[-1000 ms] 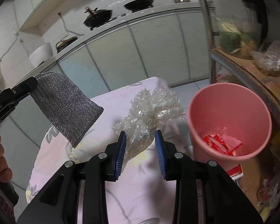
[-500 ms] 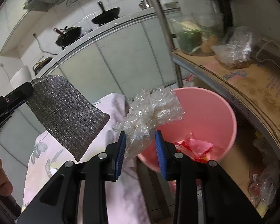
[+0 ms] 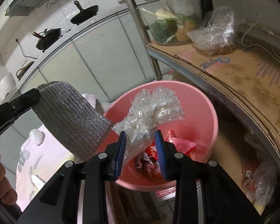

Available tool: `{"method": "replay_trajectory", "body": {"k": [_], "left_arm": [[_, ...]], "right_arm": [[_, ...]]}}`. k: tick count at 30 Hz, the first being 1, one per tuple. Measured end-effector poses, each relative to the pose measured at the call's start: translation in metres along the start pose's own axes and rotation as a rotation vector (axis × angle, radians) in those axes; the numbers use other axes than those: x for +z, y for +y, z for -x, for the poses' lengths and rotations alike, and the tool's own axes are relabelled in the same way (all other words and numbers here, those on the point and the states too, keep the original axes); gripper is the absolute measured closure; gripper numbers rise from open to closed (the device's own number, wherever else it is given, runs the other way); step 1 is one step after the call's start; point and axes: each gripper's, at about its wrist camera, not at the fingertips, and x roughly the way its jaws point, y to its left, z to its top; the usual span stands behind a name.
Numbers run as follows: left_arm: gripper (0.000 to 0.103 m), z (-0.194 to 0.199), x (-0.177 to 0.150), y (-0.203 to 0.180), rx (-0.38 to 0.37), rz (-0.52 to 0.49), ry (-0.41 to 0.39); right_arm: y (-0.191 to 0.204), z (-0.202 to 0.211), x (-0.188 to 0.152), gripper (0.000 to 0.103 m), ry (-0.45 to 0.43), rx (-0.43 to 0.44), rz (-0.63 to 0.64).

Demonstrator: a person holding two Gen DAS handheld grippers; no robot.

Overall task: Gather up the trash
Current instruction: 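Carry the steel-wool pad and bubble wrap with both grippers over the bucket, then open both grippers to drop the pad and bubble wrap into the bucket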

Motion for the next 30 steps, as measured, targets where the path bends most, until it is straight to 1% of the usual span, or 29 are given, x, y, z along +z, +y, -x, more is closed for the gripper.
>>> {"method": "replay_trajectory", "body": {"k": [10, 14, 17, 19, 20, 21, 27, 28, 30], "left_arm": [[0.095, -0.048, -0.024, -0.005, -0.003, -0.015, 0.111], [0.094, -0.06, -0.033, -0.005, 0.003, -0.025, 0.146], [0.092, -0.063, -0.038, -0.005, 0.01, -0.027, 0.163], [0.087, -0.065, -0.039, -0.004, 0.003, -0.015, 0.181], [0.079, -0.065, -0.038, -0.004, 0.005, -0.011, 0.184], [0.076, -0.064, -0.038, -0.003, 0.007, -0.006, 0.185], [0.076, -0.059, -0.038, -0.003, 0.009, -0.002, 0.181], [0.076, -0.058, -0.038, -0.003, 0.009, -0.003, 0.183], [0.076, -0.056, -0.038, -0.003, 0.01, -0.002, 0.185]], "right_arm": [[-0.013, -0.033, -0.01, 0.071, 0.078, -0.051, 0.006], [-0.012, -0.035, -0.012, 0.07, 0.076, -0.064, 0.023], [-0.011, -0.037, -0.012, 0.07, 0.082, -0.07, 0.034], [-0.01, -0.038, -0.011, 0.07, 0.086, -0.075, 0.036], [-0.01, -0.039, -0.011, 0.07, 0.088, -0.074, 0.033], [-0.01, -0.039, -0.01, 0.07, 0.088, -0.074, 0.03], [-0.01, -0.037, -0.011, 0.068, 0.092, -0.079, 0.012], [-0.011, -0.037, -0.011, 0.067, 0.094, -0.076, 0.009], [-0.009, -0.035, -0.011, 0.062, 0.089, -0.073, 0.008]]}}
